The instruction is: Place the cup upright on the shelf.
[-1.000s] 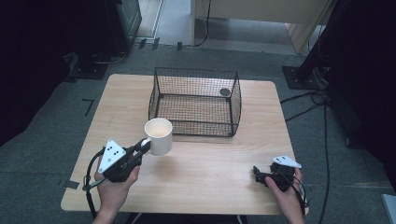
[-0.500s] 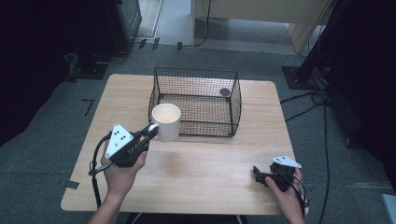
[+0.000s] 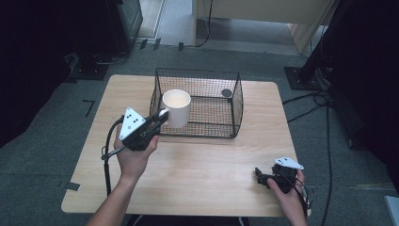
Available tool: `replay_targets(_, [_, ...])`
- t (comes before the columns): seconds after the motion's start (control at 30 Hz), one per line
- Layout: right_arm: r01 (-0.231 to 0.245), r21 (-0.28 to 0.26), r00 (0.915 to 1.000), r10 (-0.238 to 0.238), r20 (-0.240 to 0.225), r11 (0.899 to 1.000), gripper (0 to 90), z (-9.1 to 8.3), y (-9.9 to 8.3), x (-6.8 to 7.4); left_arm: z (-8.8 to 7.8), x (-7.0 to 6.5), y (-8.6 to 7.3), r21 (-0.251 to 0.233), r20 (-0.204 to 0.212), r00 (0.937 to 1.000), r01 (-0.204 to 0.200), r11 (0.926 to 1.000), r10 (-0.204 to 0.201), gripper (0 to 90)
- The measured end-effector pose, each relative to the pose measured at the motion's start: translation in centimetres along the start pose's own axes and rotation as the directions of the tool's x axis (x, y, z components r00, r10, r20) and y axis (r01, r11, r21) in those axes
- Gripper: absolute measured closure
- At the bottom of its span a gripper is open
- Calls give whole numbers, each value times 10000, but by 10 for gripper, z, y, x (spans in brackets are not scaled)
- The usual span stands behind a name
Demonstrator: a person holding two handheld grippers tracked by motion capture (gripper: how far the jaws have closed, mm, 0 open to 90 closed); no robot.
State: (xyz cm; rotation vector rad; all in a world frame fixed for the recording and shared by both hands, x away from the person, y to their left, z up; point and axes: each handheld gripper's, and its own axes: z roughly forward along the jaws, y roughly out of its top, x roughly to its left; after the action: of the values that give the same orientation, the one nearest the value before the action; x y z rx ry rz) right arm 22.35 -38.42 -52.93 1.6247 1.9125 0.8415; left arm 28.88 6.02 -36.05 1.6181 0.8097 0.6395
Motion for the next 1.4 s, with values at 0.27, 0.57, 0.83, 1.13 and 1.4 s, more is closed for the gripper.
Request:
replay_targets(0.27, [-2, 0, 10000, 2, 0, 10000, 9, 0, 0, 0, 24, 3, 3, -93, -272, 9996, 106, 9999, -109, 813])
replay_targets(0.57, [-1, -1, 10000, 1, 3, 10000, 9, 0, 0, 0, 50, 10, 3, 34, -475, 9986, 246, 9997, -244, 813])
replay_targets(0.83, [3, -7, 10000, -3, 6, 10000, 9, 0, 0, 0, 75, 14, -2, 252, -660, 9971, 402, 9989, -384, 813])
replay_targets(1.13, [5, 5, 10000, -5, 0, 10000, 9, 0, 0, 0, 105, 19, -3, 742, -764, 9964, 421, 9964, -365, 813])
replay_targets(1.4, [9, 2, 10000, -9, 0, 10000, 9, 0, 0, 0, 124, 23, -7, 1093, -945, 9946, 525, 9926, -422, 813])
